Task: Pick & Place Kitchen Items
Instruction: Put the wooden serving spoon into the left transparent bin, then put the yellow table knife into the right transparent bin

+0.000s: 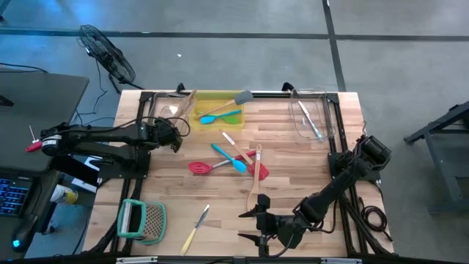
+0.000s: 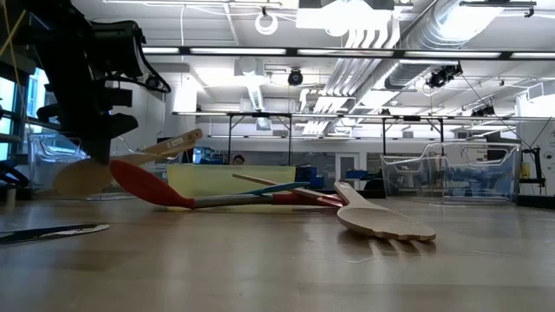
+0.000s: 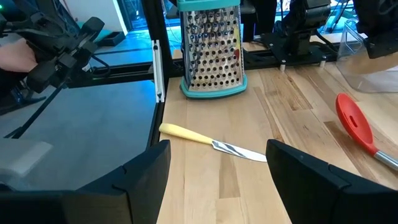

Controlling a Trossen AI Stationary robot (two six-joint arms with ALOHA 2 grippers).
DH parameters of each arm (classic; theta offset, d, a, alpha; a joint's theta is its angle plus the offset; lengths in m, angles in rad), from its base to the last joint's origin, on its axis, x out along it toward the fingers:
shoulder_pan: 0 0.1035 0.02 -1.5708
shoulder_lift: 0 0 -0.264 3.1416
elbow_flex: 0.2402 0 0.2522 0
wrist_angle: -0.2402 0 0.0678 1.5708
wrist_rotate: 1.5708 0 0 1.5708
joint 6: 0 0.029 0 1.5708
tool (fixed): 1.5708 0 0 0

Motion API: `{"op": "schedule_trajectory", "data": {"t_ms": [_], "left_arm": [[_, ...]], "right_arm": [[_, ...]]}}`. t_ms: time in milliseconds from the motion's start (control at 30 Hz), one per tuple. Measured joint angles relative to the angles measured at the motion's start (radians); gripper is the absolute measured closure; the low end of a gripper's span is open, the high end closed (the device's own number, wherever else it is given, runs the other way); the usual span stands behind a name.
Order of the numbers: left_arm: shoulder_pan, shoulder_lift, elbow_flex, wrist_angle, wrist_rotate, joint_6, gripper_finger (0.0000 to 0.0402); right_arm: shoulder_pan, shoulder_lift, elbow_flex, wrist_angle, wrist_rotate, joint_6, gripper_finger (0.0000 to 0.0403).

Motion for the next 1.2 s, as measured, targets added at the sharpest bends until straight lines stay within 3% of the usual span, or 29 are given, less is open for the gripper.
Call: {"op": "schedule_trajectory", "data": {"t_ms": [233,367,733,900,1100,1200], "left_arm": [[0.0,0.0,0.0,-0.011,0.008,0.002,0.0236],[0.0,0.0,0.003,-0.021,0.041,0.044,0.0211],[0.0,0.0,0.196,-0.213,0.05,0.03,0.0208],[-0.009,0.0,0.298,-0.288,0.119,0.03,0.0208],[-0.135,0.0,0.386,-0.291,0.237,0.08,0.0208],[-0.21,0.0,0.405,-0.26,0.243,0.105,0.0208]], "right_arm": [[-0.007,0.0,0.0,-0.007,-0.003,-0.003,0.0145],[-0.007,0.0,0.0,-0.029,-0.003,0.002,0.0145],[-0.007,0.0,0.0,-0.031,-0.004,0.004,0.0145],[-0.006,0.0,0.0,-0.031,-0.004,0.004,0.0145],[-0.006,0.0,0.0,-0.041,-0.005,0.004,0.0145],[-0.006,0.0,0.0,-0.049,-0.005,0.003,0.0145]]}}
